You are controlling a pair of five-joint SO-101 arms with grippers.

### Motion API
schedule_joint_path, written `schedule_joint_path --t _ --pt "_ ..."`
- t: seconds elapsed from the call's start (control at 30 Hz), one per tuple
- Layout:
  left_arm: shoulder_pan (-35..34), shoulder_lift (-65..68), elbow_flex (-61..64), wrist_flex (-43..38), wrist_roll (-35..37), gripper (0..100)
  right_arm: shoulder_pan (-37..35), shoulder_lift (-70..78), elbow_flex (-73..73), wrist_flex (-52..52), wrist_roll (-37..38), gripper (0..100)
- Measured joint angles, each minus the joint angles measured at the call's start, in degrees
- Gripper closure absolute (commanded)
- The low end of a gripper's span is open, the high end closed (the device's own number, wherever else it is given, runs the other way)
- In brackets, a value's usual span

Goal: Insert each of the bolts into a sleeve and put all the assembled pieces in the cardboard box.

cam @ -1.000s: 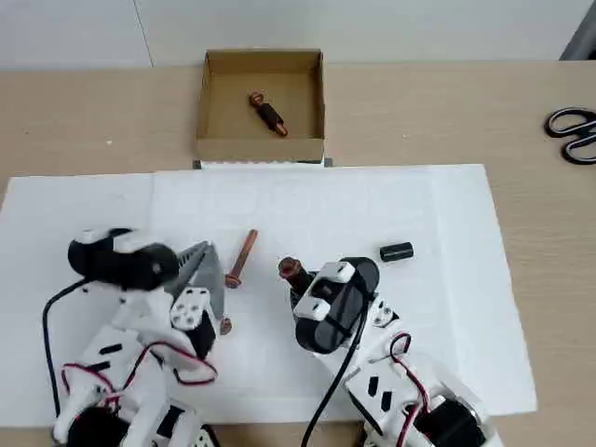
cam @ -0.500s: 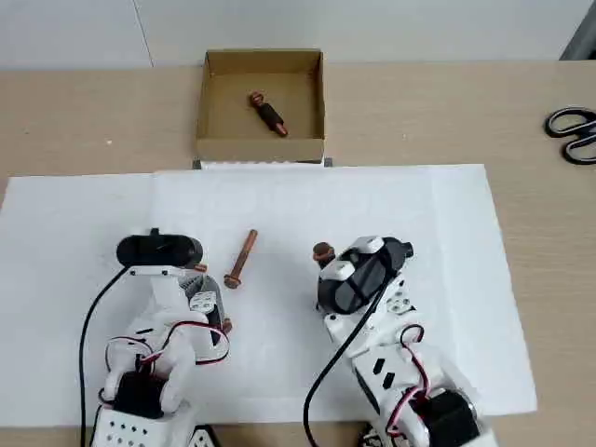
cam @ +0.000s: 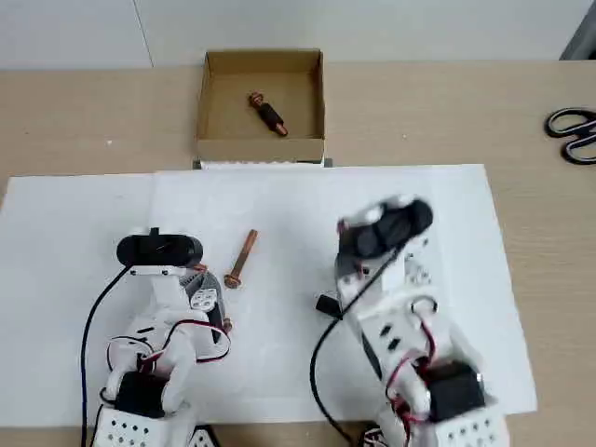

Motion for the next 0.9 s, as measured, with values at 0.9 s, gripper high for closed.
schedule_joint_path --t 0.9 --pt "0.00 0.00 0.00 0.00 0.00 99 5.54 94.51 -63.82 -32.35 -4.92 99.6"
